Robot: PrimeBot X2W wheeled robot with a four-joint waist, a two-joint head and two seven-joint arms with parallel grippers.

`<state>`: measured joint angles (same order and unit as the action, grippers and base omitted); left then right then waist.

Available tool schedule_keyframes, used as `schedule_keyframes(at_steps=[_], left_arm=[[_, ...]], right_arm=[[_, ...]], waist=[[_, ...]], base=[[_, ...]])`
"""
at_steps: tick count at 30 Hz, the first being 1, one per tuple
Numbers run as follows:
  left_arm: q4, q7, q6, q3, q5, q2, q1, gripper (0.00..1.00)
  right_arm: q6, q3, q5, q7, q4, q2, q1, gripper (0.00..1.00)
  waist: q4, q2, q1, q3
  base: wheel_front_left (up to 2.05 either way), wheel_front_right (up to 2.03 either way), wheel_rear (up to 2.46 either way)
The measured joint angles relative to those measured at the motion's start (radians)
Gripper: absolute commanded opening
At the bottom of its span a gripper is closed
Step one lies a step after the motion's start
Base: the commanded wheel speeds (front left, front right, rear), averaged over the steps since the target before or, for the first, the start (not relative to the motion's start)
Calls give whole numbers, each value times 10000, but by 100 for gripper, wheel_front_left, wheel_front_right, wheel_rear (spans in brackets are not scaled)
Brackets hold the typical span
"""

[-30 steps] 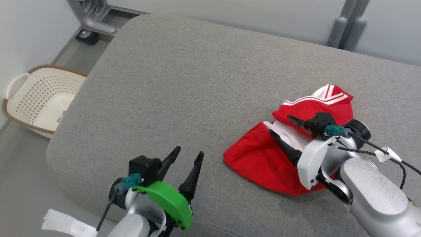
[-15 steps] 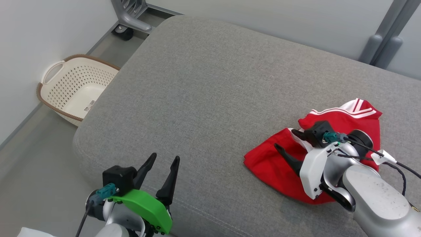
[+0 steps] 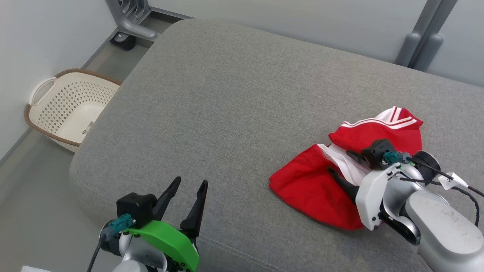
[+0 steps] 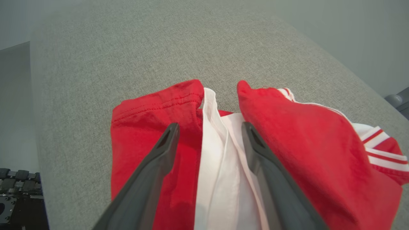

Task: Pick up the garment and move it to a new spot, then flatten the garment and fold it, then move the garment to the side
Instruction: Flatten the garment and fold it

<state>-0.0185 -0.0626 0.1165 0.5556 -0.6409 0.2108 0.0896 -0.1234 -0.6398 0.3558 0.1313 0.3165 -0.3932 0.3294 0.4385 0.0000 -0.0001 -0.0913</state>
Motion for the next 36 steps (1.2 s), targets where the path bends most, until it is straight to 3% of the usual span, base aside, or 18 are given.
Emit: schedule_keyframes(at_steps=[6, 7, 8, 9, 10, 11, 12, 13, 14, 21, 28, 36], left_arm=[[128, 4, 27, -4, 0, -12, -13, 100], [159, 4, 27, -4, 2, -13, -14, 100], [165, 4, 27, -4, 2, -15, -14, 100], [171, 6, 27, -4, 2, -15, -14, 100], [180, 12, 27, -8, 2, -15, -14, 100], [188, 17, 27, -12, 2, -17, -15, 100], [198, 17, 27, -17, 2, -17, -16, 100], [213, 17, 27, -25, 2, -21, -16, 100], [224, 17, 27, -31, 2, -25, -16, 100], [295, 79, 29, -234, 4, 0, -87, 100], [500, 88, 29, -313, 21, 13, -123, 100], [675, 240, 73, -209, 130, 19, -128, 100]], right_arm=[[0, -123, 155, 439, 84, -165, -324, 100], [0, -128, 169, 476, 88, -176, -324, 95], [0, -130, 171, 493, 88, -196, -324, 88], [0, -130, 178, 506, 88, -219, -324, 73], [0, -130, 213, 556, 86, -240, -323, 49], [0, -130, 240, 581, 84, -259, -323, 43], [0, -130, 240, 587, 81, -278, -321, 30], [0, -128, 240, 589, 73, -305, -319, 4], [0, -127, 240, 589, 61, -337, -317, 0], [23, 508, 539, 263, -525, -213, 13, 0], [481, 1630, 1225, -259, -1156, -178, 369, 0], [1701, 3156, 1946, -1154, -1465, -148, -351, 0]], waist=[[-40, 0, 0, -90], [-44, 0, 0, -119], [-46, 0, 0, -138], [-46, 0, 0, -149], [-46, 0, 0, -157], [-45, 0, 0, -164], [-45, 0, 0, -172], [-45, 0, 0, -178], [-46, 0, 0, -180], [-186, 0, 1, -143], [-616, 0, 1, -84], [-1413, 0, 1, -53]], base=[[0, 0, 0], [0, 0, 0], [0, 0, 0], [0, 0, 0], [0, 0, 0], [0, 0, 0], [0, 0, 0], [0, 0, 0], [0, 0, 0], [0, 0, 0], [0, 0, 0], [0, 0, 0]])
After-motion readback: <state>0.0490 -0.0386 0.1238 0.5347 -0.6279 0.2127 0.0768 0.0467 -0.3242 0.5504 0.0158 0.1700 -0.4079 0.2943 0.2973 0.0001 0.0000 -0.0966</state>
